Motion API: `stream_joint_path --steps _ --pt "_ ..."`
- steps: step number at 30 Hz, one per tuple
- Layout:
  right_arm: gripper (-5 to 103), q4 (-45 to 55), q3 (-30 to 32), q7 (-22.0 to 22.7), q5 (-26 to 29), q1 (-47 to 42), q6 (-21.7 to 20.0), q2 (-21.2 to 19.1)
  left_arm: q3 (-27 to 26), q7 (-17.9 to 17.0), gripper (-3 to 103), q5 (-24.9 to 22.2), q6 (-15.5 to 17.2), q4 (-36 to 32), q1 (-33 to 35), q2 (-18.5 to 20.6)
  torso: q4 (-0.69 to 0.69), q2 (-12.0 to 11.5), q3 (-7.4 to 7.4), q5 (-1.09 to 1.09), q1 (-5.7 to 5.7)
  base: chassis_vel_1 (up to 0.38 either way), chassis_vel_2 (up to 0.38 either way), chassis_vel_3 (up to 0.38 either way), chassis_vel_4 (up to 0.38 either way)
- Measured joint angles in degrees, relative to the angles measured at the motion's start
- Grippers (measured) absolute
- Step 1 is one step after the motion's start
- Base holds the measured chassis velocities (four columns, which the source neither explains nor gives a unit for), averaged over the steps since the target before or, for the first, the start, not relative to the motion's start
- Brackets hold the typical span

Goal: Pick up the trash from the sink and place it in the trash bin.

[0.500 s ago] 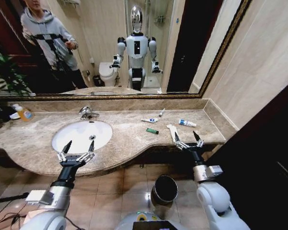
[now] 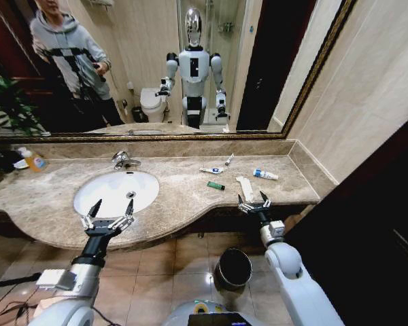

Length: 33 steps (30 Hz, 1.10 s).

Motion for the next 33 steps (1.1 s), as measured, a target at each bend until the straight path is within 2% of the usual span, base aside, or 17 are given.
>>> stream_joint_path --steps 13,18,19,22,25,27,28,29,31,32,33 --pt "100 -9.0 -2.4 -0.3 0.3 7.1 -0.4 1.5 0.0 0.0 100 0.0 0.0 0.0 0.0 0.0 0.00 0.0 0.00 -0.01 0.00 0.000 0.000 0.000 0.000" --pt "101 -11.9 -2.6 -0.2 0.5 9.1 1.1 2.0 0.0 0.0 100 0.0 0.0 0.0 0.0 0.0 0.01 0.0 0.00 -0.01 0.00 0.000 0.000 0.000 0.000" --pt "91 -12.3 -2.5 -0.2 0.7 9.4 1.5 1.9 0.0 0.0 100 0.0 0.0 0.0 0.0 0.0 0.00 0.0 0.00 -0.01 0.00 0.000 0.000 0.000 0.000" --pt "85 -12.7 -2.5 -0.3 0.8 9.6 2.1 1.9 0.0 0.0 100 0.0 0.0 0.0 0.0 0.0 0.00 0.0 0.00 -0.01 0.00 0.000 0.000 0.000 0.000" --pt "70 -13.3 -2.4 -0.4 0.8 10.0 2.4 2.1 0.0 0.0 100 0.0 0.0 0.0 0.0 0.0 0.00 0.0 0.00 -0.01 0.00 0.000 0.000 0.000 0.000" --pt "70 -13.4 -2.4 -0.4 0.8 10.1 2.5 2.2 0.0 0.0 100 0.0 0.0 0.0 0.0 0.0 0.00 0.0 0.00 -0.01 0.00 0.000 0.000 0.000 0.000" --pt "59 -13.7 -2.4 -0.5 0.8 10.2 2.5 2.3 0.0 0.0 100 0.0 0.0 0.0 0.0 0.0 0.00 0.0 -0.01 -0.01 0.00 0.000 0.000 0.000 0.000" --pt "53 -13.8 -2.4 -0.5 0.8 10.4 2.6 2.3 0.0 0.0 100 0.0 0.0 0.0 0.0 0.0 0.00 0.0 0.00 -0.01 0.00 0.000 0.000 0.000 0.000" --pt "53 -13.9 -2.3 -0.5 0.8 10.4 2.6 2.3 0.0 0.0 100 0.0 0.0 0.0 0.0 0.0 0.00 0.0 0.00 -0.01 0.00 0.000 0.000 0.000 0.000" --pt "42 -13.9 -2.1 -0.5 0.9 10.4 2.7 2.3 0.0 0.0 100 0.0 0.0 0.0 0.0 0.0 0.00 0.0 -0.01 -0.01 0.00 0.000 0.000 0.000 0.000" --pt "42 -13.9 -2.1 -0.5 0.9 10.4 2.7 2.3 0.0 0.0 100 0.0 0.0 0.0 0.0 0.0 0.00 0.0 -0.01 -0.01 0.00 0.000 0.000 0.000 0.000"
